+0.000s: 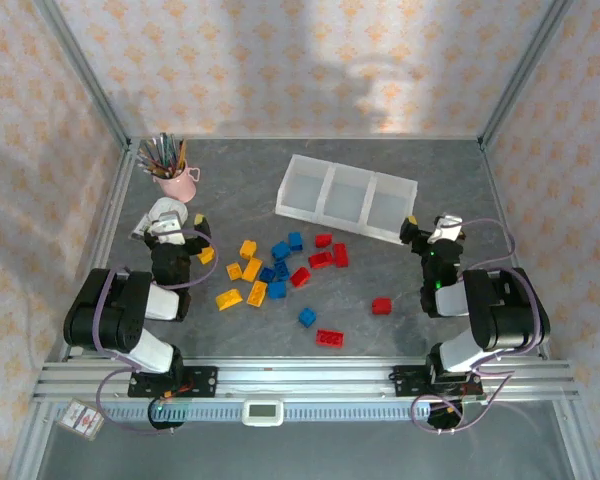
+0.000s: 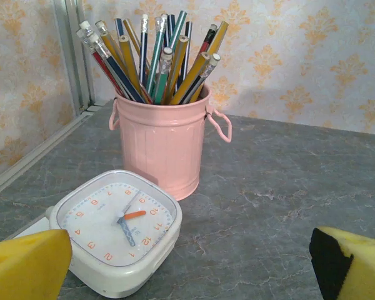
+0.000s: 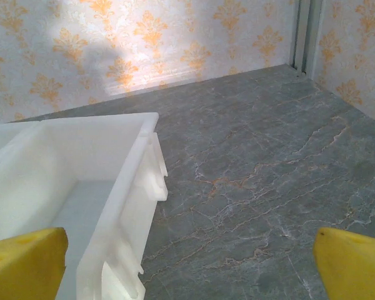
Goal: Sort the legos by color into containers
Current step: Pick up the lego from the center of the table.
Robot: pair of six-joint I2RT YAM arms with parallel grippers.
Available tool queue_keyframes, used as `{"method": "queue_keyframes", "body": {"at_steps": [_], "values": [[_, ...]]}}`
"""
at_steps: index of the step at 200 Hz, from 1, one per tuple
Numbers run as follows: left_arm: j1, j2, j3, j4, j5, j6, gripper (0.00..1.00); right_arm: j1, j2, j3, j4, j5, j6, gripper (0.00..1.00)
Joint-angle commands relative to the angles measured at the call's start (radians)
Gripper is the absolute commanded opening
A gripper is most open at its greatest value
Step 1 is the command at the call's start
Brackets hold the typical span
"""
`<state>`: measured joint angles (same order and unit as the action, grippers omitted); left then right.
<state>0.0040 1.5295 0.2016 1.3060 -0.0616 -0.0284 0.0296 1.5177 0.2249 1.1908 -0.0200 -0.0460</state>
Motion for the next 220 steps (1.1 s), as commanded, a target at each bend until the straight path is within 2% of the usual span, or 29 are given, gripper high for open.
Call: {"method": "queue_keyframes", "body": {"at_steps": [1,183,220], "values": [[0.002,0.005,0.016,0.007,0.014,0.002,1.00,0.000,0.002,0.011,0.029,-0.004,0.003,1.00],[0.002,0.004,0.016,0.007,0.011,0.002,1.00,0.000,0.000,0.010,0.032,-0.004,0.003,1.00],[0.002,-0.030,-0.002,0.013,-0.048,-0.023,1.00,0.000,-0.008,0.007,0.033,-0.004,0.005,1.00]]}}
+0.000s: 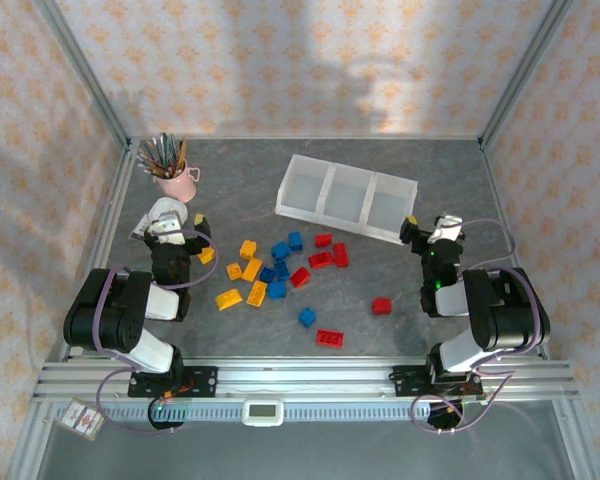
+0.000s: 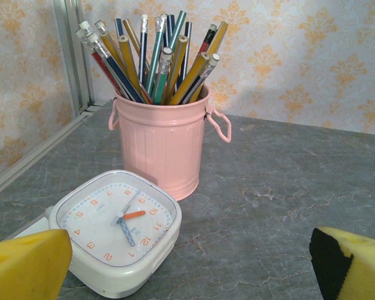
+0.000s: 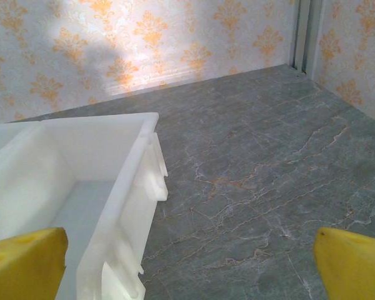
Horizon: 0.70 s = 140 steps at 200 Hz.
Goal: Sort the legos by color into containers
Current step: Pick up the lego from the center of the table.
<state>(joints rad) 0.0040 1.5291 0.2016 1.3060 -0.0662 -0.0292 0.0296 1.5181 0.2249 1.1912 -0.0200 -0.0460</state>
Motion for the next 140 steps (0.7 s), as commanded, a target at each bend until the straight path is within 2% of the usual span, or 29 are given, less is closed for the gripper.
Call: {"method": "queue_keyframes", "body": {"at_steps": [1,43,89,126,140], "values": [[0.002,-0.033,-0.002,0.012,-0.046,-0.023,1.00,0.000,-0.010,0.007,0.031,-0.005,0.005,1.00],[0.003,-0.147,0.017,-0.131,-0.053,-0.032,1.00,0.000,-0.136,0.000,-0.060,0.084,0.043,1.00],[0.004,-0.305,0.089,-0.410,-0.023,-0.134,1.00,-0.001,-0.291,0.095,-0.337,0.107,0.121,1.00],[0.013,-0.410,0.182,-0.640,0.042,-0.336,1.00,-0.002,-0.331,0.256,-0.683,0.043,0.372,1.00],[0.013,-0.434,0.171,-0.659,0.015,-0.424,1.00,-0.002,-0.326,0.291,-0.773,0.015,0.426,1.00]]}}
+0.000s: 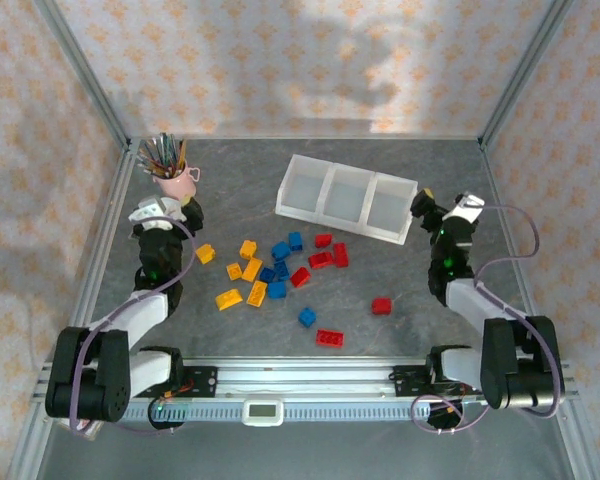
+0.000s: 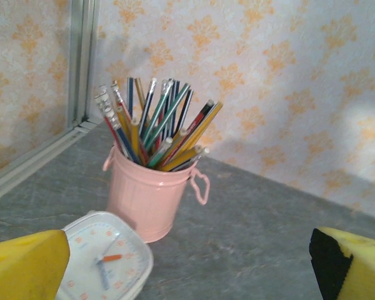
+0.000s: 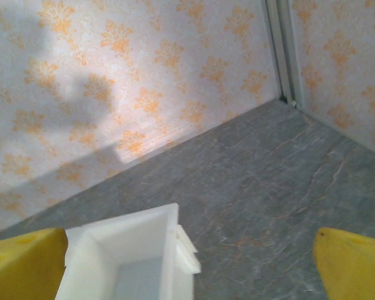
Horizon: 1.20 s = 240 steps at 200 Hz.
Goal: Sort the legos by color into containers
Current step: Pick up the lego from the center of the table.
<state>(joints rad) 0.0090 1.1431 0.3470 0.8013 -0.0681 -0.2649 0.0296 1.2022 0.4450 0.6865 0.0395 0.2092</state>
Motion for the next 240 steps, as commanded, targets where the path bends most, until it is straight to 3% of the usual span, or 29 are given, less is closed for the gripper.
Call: {"method": "queue_keyframes", "body": {"at_steps": [1,12,53,83,118,149,187,240], "values": [[0.008,-0.049,0.024,-0.154,0.013,-0.196,1.00,-0.002,-0.010,0.073,-0.274,-0.047,0.174,1.00],[0.012,-0.068,0.012,-0.161,0.009,-0.249,1.00,-0.001,-0.012,0.090,-0.326,-0.072,0.189,1.00],[0.011,-0.092,0.060,-0.324,0.174,-0.278,0.99,0.002,-0.056,0.128,-0.441,-0.187,0.200,1.00],[-0.026,-0.119,0.086,-0.435,0.256,-0.312,0.99,0.062,-0.055,0.167,-0.542,-0.222,0.190,1.00],[-0.146,-0.137,0.177,-0.653,0.217,-0.265,0.99,0.149,-0.041,0.214,-0.655,-0.258,0.173,1.00],[-0.196,-0.100,0.245,-0.809,0.218,-0.260,0.99,0.249,-0.029,0.229,-0.711,-0.277,0.168,1.00],[-0.223,0.029,0.342,-0.982,0.286,-0.253,0.94,0.421,0.039,0.268,-0.752,-0.264,0.162,1.00],[-0.358,0.229,0.475,-1.099,0.163,-0.193,0.87,0.575,0.123,0.294,-0.738,-0.255,0.212,1.00]]}}
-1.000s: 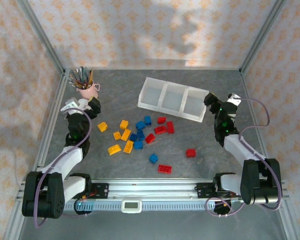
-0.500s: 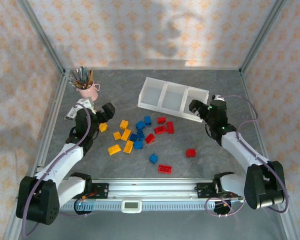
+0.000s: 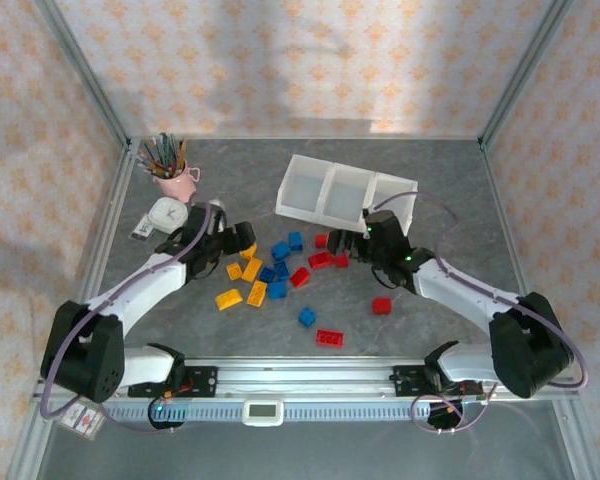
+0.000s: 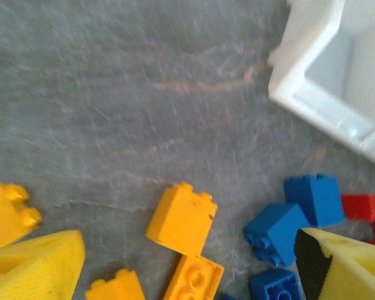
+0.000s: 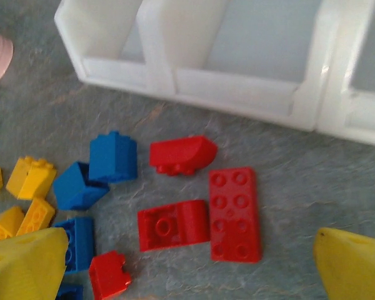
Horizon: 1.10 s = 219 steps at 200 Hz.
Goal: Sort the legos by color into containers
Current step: Pick up the lego from the center of the table.
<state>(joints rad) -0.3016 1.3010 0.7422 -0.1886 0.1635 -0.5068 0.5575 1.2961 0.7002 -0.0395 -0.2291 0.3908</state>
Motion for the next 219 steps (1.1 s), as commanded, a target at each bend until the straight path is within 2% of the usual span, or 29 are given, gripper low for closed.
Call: {"method": "queue_keyframes", "body": {"at_steps": [1,62,117,174,219], "values": [[-0.050,0.076,0.083,-0.111,-0.071,0.050,0.86,0.049,0.031,0.040,-0.012,0.014,0.030,1.00],[-0.096,0.311,0.216,-0.166,-0.158,0.108,0.77,0.120,0.112,0.085,0.005,0.007,0.043,1.00],[-0.097,0.427,0.257,-0.190,-0.183,0.138,0.71,0.128,0.148,0.111,0.002,-0.028,0.020,1.00],[-0.097,0.468,0.282,-0.180,-0.163,0.154,0.56,0.128,0.175,0.136,0.004,-0.026,0.029,1.00],[-0.097,0.452,0.271,-0.181,-0.162,0.159,0.37,0.128,0.180,0.147,0.004,-0.023,0.030,1.00]]}}
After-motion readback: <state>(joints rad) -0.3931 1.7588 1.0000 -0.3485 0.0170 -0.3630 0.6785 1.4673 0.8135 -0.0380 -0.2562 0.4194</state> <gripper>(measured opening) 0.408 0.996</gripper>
